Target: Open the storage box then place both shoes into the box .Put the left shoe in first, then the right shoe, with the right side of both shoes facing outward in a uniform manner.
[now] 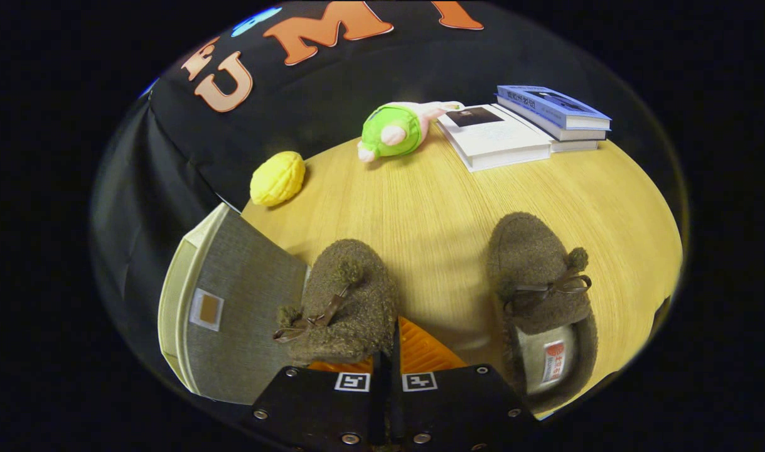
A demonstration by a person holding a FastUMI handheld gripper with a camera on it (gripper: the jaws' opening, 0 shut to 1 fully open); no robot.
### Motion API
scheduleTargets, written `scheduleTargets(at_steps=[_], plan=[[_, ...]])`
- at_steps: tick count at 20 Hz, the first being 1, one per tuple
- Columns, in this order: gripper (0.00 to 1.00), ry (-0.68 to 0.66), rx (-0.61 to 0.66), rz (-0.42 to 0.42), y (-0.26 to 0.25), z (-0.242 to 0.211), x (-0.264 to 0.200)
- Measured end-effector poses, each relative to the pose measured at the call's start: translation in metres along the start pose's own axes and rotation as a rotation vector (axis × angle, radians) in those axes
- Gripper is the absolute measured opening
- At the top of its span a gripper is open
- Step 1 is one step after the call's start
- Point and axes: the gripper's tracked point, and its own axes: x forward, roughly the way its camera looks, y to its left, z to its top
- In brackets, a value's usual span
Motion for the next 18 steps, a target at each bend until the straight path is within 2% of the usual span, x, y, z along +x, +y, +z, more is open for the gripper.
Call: scheduleTargets(at_steps=[3, 9, 15, 18], plan=[[0.04, -0.046, 0.022, 0.075, 0.039, 0.019, -0.028], [0.04, -0.125, -0.012, 0.194, 0.117, 0.053, -0.074], [0.04, -0.123, -0.008, 0.259, 0.183, 0.064, -0.074], [0.04, -0.079, -0.025, 0.247, 0.207, 0.057, -0.056]])
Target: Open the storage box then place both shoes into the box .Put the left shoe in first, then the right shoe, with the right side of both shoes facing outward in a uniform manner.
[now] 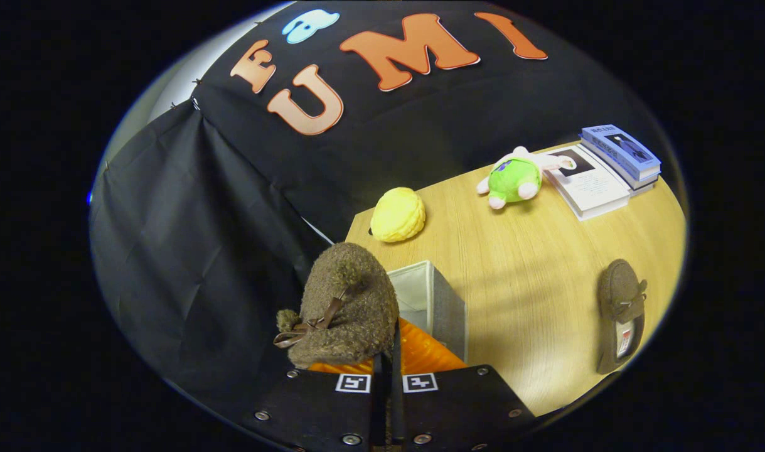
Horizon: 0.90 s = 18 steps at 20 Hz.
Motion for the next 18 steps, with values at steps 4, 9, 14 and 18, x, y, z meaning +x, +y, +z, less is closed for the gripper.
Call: scheduleTargets(at_steps=[4, 9, 14, 18], plan=[[0.04, 0.071, -0.002, -0.032, 0.013, -0.016, 0.037], [0.04, 0.141, -0.027, -0.076, 0.022, -0.040, 0.078], [0.07, 0.222, 0.030, -0.104, 0.024, -0.071, 0.106], [0.11, 0.307, 0.078, -0.108, 0.027, -0.092, 0.113]])
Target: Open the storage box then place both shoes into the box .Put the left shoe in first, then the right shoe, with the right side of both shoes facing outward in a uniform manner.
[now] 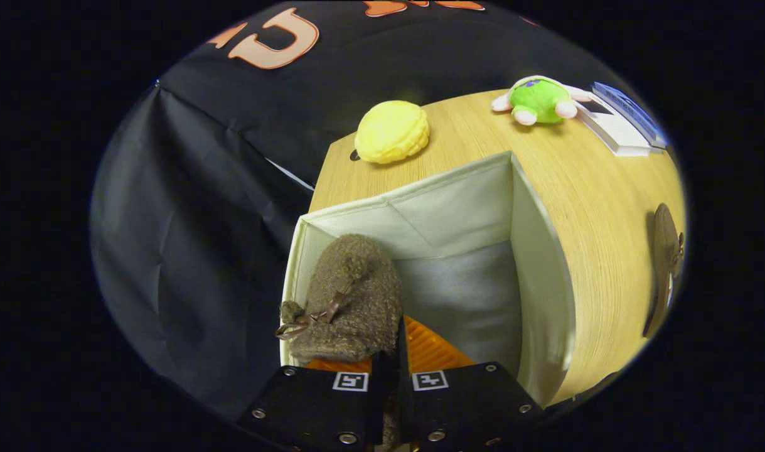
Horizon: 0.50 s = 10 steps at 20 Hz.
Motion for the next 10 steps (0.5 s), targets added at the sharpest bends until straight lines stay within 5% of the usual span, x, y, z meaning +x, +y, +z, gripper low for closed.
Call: scheduleTargets(at_steps=[3, 4, 10], plan=[[0.26, 0.063, 0.023, 0.043, 0.006, -0.012, 0.003], [0.41, 0.090, 0.030, 0.068, 0.010, -0.018, -0.001], [0.58, 0.067, 0.018, 0.275, 0.035, -0.014, -0.045]])
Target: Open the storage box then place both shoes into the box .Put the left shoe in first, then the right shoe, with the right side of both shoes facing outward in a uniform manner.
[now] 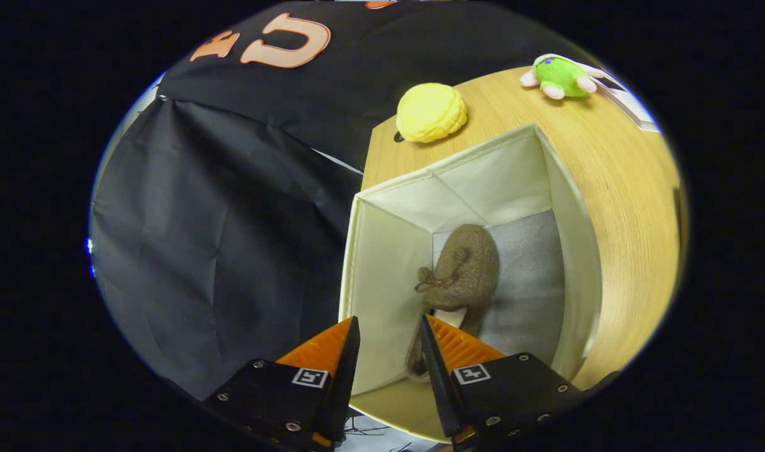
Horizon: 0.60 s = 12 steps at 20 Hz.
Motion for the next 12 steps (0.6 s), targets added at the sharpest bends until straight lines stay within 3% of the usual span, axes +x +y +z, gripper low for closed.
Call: scheduleTargets(at_steps=[4, 9, 12], plan=[[0.70, -0.091, -0.085, 0.043, -0.003, 0.009, -0.048], [0.87, -0.203, -0.202, 0.024, -0.029, 0.025, -0.115], [0.96, -0.255, -0.232, -0.034, -0.063, 0.034, -0.151]])
